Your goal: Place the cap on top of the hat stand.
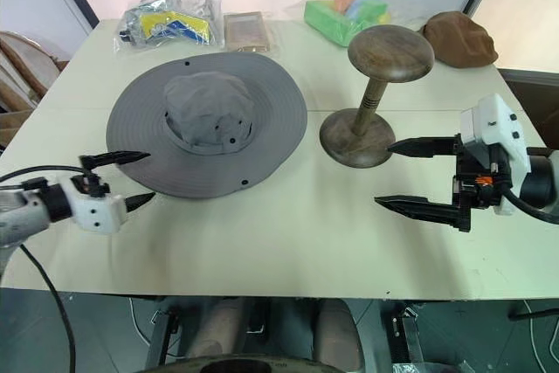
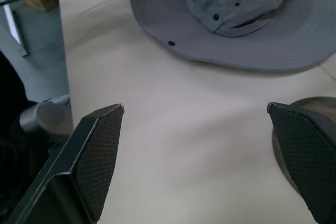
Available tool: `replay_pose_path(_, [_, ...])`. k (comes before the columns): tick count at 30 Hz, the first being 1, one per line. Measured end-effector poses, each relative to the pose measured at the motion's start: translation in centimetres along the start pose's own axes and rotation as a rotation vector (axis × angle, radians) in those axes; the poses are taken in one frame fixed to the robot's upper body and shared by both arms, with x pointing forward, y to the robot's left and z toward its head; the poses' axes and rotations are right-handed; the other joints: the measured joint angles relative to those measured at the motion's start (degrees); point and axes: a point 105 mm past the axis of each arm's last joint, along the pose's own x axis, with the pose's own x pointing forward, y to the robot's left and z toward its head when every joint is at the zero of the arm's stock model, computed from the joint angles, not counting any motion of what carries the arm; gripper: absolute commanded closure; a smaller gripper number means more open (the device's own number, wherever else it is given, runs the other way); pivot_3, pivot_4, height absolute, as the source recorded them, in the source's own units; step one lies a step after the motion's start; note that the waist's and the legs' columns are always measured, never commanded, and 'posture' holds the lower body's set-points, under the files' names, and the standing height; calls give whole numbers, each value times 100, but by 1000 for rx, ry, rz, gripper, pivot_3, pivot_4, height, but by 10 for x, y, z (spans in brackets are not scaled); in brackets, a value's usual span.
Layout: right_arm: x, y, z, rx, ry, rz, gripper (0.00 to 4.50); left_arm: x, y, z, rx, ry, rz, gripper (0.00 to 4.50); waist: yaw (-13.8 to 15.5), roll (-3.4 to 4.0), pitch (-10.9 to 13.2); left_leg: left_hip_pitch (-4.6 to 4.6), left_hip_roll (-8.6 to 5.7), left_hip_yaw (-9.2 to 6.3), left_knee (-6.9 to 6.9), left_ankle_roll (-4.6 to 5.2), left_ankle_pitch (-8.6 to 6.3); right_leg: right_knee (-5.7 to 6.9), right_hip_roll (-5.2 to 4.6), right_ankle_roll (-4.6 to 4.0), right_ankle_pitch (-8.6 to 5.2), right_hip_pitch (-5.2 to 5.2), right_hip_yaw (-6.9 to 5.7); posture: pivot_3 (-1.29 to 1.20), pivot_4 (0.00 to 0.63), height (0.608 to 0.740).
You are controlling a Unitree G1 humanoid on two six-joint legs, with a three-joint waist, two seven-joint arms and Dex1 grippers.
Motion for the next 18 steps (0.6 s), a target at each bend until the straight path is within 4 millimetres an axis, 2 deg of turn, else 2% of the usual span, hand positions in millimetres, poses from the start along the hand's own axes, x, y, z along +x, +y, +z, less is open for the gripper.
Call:
replay_pose_path(3, [-1,0,4,-6,-10,-19,0,8,-13,-7,30,10,-6,86,5,-3,-2,-34,0,4,13,21,5,2,3,5,13,-14,-3,0,150,735])
replay_pose_path(10, [0,0,6,-17,-19,-51,0,46,3,-15,67,10,90,86,174,-5,-3,-33,0,4,35,14,-1,1,0,23,45,-11,-12,0,150,735])
replay_pose_path(16, [4,3,10,-25,-30,-50,0,62,9,-21,62,13,114,86,161,-5,-3,-34,1,4,57,18,1,-9,-1,30,73,-10,-10,0,150,735])
replay_pose_path(17, [5,4,10,-28,-29,-49,0,63,9,-21,60,12,114,655,162,-5,-3,-34,1,4,58,18,1,-9,-2,31,74,-9,-9,0,150,735])
replay_pose_path(18, [5,5,11,-28,-31,-47,0,64,8,-22,54,13,107,986,164,-5,-3,-35,1,4,58,19,1,-9,-2,30,74,-10,-10,0,150,735])
